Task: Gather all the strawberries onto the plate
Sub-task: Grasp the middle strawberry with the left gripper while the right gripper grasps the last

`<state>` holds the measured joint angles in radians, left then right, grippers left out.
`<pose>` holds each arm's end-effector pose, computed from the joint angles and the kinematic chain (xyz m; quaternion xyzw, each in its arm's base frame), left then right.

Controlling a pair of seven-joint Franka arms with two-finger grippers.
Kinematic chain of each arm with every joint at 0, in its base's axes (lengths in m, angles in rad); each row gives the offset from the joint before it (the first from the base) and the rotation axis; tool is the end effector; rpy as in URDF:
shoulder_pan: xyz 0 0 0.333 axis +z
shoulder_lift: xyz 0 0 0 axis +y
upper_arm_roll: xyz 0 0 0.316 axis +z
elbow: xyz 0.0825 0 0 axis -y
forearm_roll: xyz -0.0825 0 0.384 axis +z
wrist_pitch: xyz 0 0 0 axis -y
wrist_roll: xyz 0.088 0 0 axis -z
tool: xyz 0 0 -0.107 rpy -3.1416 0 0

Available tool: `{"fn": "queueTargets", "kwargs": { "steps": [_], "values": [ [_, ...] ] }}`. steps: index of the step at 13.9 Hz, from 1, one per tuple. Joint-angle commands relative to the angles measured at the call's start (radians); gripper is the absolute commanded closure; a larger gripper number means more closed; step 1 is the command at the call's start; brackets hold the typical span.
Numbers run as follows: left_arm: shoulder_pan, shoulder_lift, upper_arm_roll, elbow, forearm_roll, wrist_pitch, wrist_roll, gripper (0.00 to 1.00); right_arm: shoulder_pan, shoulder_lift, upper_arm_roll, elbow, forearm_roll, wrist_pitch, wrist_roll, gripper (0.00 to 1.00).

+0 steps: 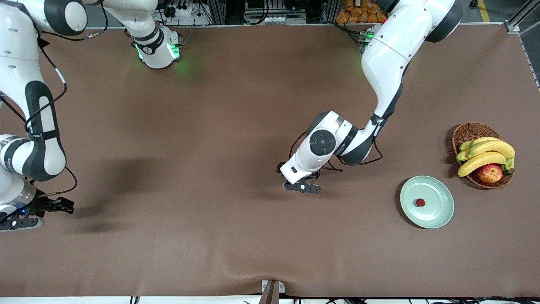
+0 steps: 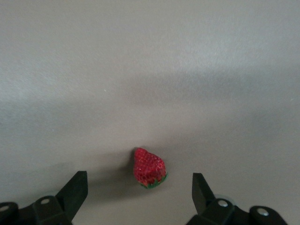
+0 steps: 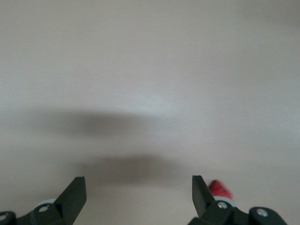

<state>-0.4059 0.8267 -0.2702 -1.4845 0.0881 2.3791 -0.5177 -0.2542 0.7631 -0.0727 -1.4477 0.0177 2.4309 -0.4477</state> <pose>0.5880 -0.4251 0.2032 0.9947 -0.0628 0.0038 0.0810 0.7087 -0.2285 0.2571 0.9915 0.0667 0.0960 0.0579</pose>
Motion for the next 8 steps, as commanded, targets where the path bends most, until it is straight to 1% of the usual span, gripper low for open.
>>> {"fn": "queueTargets", "kwargs": {
  "steps": [1, 3, 4, 5, 7, 8],
  "values": [
    [-0.03, 0.028, 0.013, 0.029, 0.032, 0.029, -0.036, 0.19, -0.066, 0.054, 0.022, 0.015, -0.009, 0.103, -0.052, 0.0],
    [-0.031, 0.032, 0.013, 0.029, 0.03, 0.029, -0.036, 0.29, -0.102, 0.067, 0.033, 0.015, -0.005, 0.109, -0.054, 0.0],
    [-0.031, 0.032, 0.013, 0.029, 0.03, 0.029, -0.035, 0.32, -0.112, 0.067, 0.04, 0.015, -0.004, 0.109, -0.054, 0.0],
    [-0.03, 0.032, 0.013, 0.029, 0.032, 0.029, -0.035, 0.32, -0.128, 0.068, 0.047, 0.015, 0.004, 0.109, -0.054, 0.0],
    [-0.033, 0.034, 0.035, 0.029, 0.032, 0.029, -0.035, 0.35, -0.167, 0.074, 0.07, 0.013, 0.019, 0.108, -0.057, 0.0],
    [-0.033, 0.034, 0.036, 0.029, 0.033, 0.031, -0.033, 0.35, -0.195, 0.082, 0.094, 0.013, 0.028, 0.108, -0.078, 0.0]
  ]
}}
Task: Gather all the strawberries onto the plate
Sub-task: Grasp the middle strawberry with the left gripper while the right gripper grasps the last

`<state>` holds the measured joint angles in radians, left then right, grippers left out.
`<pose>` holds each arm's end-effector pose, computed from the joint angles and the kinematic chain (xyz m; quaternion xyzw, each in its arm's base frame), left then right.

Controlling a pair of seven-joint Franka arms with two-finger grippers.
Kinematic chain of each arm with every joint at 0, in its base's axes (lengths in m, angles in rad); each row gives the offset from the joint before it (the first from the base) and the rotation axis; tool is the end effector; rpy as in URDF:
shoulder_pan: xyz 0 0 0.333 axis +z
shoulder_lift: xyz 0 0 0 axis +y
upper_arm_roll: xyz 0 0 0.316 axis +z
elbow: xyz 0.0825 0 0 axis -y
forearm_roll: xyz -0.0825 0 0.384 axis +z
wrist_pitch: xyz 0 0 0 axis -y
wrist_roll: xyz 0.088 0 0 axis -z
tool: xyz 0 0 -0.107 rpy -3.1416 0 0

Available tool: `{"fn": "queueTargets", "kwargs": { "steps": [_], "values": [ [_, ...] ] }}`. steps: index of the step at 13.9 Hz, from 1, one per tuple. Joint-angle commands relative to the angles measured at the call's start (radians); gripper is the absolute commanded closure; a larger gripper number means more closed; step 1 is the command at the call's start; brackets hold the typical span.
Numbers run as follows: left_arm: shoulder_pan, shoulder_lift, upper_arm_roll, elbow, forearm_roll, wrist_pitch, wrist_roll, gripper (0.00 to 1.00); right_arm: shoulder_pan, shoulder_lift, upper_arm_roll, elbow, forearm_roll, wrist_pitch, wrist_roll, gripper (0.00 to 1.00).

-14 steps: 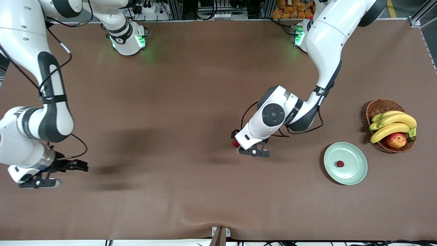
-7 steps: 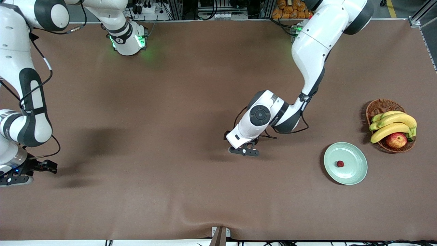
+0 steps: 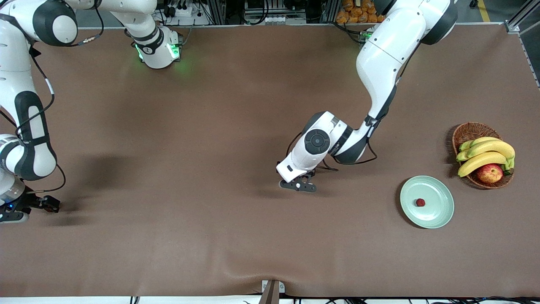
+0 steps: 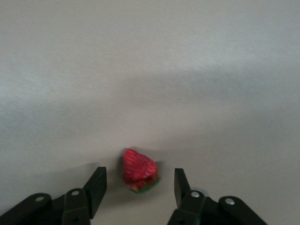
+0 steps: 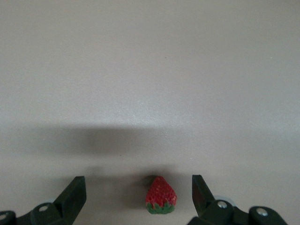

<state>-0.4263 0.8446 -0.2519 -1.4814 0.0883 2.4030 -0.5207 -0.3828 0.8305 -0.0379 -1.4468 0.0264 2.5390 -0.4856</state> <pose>0.5860 -0.4286 0.1921 0.9948 -0.0640 0.0087 0.0789 0.6845 -0.3000 0.2184 0.9909 0.0303 0.1157 0.0611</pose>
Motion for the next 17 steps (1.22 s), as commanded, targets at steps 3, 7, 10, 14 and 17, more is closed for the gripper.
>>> {"fn": "queueTargets", "kwargs": {
  "steps": [3, 7, 10, 14, 17],
  "values": [
    [-0.011, 0.025, 0.02, 0.026, 0.033, 0.016, -0.024, 0.38, -0.145, 0.044, 0.122, 0.014, 0.092, 0.0, -0.106, 0.0],
    [-0.022, 0.028, 0.02, 0.027, 0.031, 0.019, -0.03, 0.38, -0.157, 0.055, 0.124, 0.014, 0.158, 0.0, -0.151, 0.0],
    [-0.022, 0.034, 0.02, 0.027, 0.03, 0.021, -0.03, 0.38, -0.16, 0.062, 0.124, 0.014, 0.162, 0.001, -0.156, 0.0],
    [-0.017, 0.033, 0.02, 0.026, 0.031, 0.024, -0.025, 0.71, -0.16, 0.068, 0.122, 0.019, 0.159, 0.001, -0.174, 0.0],
    [-0.014, 0.024, 0.02, 0.027, 0.031, 0.024, -0.027, 1.0, -0.162, 0.073, 0.122, 0.02, 0.159, 0.001, -0.223, 0.0]
  ]
}}
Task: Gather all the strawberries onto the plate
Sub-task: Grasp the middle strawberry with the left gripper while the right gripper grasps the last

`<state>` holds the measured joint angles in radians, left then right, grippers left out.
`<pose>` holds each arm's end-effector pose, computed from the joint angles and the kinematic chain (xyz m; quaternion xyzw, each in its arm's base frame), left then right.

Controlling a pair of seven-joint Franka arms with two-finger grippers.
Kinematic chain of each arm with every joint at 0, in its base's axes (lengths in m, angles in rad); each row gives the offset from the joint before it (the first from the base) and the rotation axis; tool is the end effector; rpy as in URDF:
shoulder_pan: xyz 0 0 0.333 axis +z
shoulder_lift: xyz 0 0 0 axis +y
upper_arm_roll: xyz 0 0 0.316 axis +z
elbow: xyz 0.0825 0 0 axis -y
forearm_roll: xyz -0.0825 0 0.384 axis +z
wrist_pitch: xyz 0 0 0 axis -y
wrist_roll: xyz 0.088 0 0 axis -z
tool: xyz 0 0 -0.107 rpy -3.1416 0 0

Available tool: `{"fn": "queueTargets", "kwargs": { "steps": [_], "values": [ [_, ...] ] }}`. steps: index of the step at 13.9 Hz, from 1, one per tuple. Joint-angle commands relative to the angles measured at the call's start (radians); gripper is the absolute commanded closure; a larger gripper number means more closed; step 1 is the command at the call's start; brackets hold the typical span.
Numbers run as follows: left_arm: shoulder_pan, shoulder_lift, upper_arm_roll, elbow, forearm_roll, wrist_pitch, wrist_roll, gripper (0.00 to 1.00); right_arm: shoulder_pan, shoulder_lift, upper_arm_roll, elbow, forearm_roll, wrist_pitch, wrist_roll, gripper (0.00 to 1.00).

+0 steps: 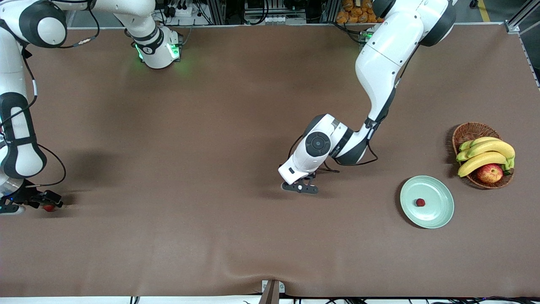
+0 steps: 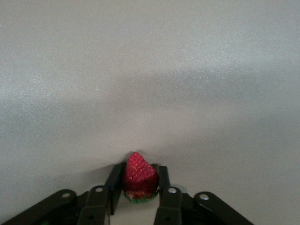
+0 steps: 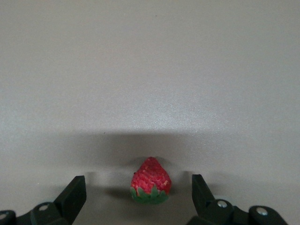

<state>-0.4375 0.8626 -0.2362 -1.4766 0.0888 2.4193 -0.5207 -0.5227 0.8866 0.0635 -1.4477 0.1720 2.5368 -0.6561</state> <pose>0.5867 -0.4278 0.1812 0.9950 -0.0635 0.0113 0.0757 0.6575 -0.3379 0.1765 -0.9916 -0.0182 -0.1270 0.0138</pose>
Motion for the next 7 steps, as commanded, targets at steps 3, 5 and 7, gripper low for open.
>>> {"fn": "queueTargets", "kwargs": {
  "steps": [3, 5, 7],
  "values": [
    [0.028, -0.031, 0.009, 0.021, 0.037, -0.008, -0.007, 1.0, -0.022, 0.017, 0.021, 0.021, 0.012, 0.004, -0.08, 0.23],
    [0.068, -0.059, 0.009, 0.013, 0.035, -0.061, 0.062, 1.0, -0.026, 0.017, 0.021, 0.024, 0.012, 0.004, -0.105, 0.48],
    [0.103, -0.098, 0.009, -0.002, 0.035, -0.124, 0.068, 1.0, -0.028, 0.017, 0.021, 0.029, 0.012, 0.004, -0.135, 0.92]
  ]
}}
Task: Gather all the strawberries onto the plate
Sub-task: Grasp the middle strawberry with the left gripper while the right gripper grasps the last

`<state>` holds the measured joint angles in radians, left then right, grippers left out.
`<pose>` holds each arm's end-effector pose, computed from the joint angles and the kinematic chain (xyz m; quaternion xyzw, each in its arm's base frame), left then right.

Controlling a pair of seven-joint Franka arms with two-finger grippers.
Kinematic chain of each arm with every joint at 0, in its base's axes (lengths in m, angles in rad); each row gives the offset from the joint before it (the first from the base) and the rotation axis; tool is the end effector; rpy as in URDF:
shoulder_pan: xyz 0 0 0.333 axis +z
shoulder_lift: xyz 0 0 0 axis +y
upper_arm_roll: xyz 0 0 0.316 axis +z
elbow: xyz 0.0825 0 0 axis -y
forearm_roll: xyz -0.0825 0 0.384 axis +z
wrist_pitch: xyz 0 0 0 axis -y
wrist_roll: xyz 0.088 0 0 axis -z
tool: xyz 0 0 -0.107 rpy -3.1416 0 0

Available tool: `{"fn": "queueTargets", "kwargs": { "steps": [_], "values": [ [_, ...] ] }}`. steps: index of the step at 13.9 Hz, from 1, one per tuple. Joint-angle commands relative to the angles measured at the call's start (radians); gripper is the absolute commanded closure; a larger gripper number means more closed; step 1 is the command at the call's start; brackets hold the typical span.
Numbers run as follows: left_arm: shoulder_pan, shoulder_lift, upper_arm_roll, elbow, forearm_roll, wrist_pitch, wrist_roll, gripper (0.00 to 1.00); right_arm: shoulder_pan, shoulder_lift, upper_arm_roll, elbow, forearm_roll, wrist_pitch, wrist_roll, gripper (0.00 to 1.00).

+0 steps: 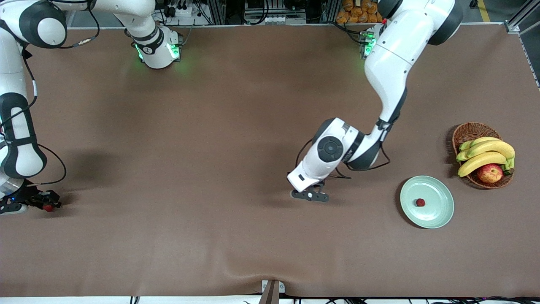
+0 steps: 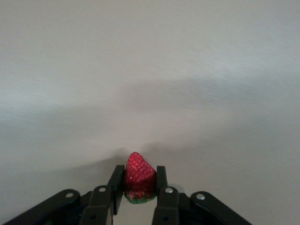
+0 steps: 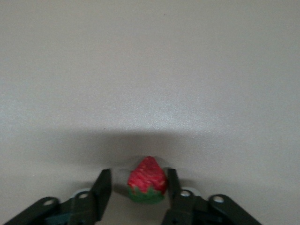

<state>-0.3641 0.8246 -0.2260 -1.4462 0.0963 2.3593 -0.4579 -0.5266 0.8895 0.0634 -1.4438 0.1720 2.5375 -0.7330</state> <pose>0.6279 -0.3799 0.2147 0.9958 -0.0585 0.0249 0.0663 0.6568 -0.3410 0.1761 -0.9902 -0.0543 -0.1282 0.0082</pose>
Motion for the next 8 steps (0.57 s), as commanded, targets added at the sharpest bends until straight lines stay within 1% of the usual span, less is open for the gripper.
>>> {"fn": "queueTargets", "kwargs": {
  "steps": [1, 2, 3, 5, 7, 8],
  "values": [
    [0.045, -0.076, -0.001, -0.04, 0.028, -0.099, 0.008, 1.0, -0.023, 0.014, 0.021, 0.025, 0.012, 0.003, -0.062, 1.0],
    [0.06, -0.094, 0.001, -0.055, 0.029, -0.132, 0.016, 1.0, -0.021, 0.014, 0.021, 0.026, 0.012, 0.001, -0.063, 1.0],
    [0.097, -0.105, 0.001, -0.074, 0.029, -0.135, 0.053, 1.0, -0.018, 0.009, 0.022, 0.026, 0.012, 0.001, -0.072, 1.0],
    [0.172, -0.142, 0.001, -0.123, 0.031, -0.135, 0.181, 1.0, -0.004, -0.017, 0.033, 0.026, 0.014, -0.011, -0.1, 1.0],
    [0.223, -0.186, 0.001, -0.183, 0.04, -0.135, 0.237, 1.0, 0.007, -0.061, 0.085, 0.026, 0.004, -0.049, -0.149, 1.0],
    [0.258, -0.202, -0.001, -0.204, 0.064, -0.135, 0.273, 1.0, 0.01, -0.078, 0.113, 0.026, 0.004, -0.075, -0.178, 1.0]
  ]
}}
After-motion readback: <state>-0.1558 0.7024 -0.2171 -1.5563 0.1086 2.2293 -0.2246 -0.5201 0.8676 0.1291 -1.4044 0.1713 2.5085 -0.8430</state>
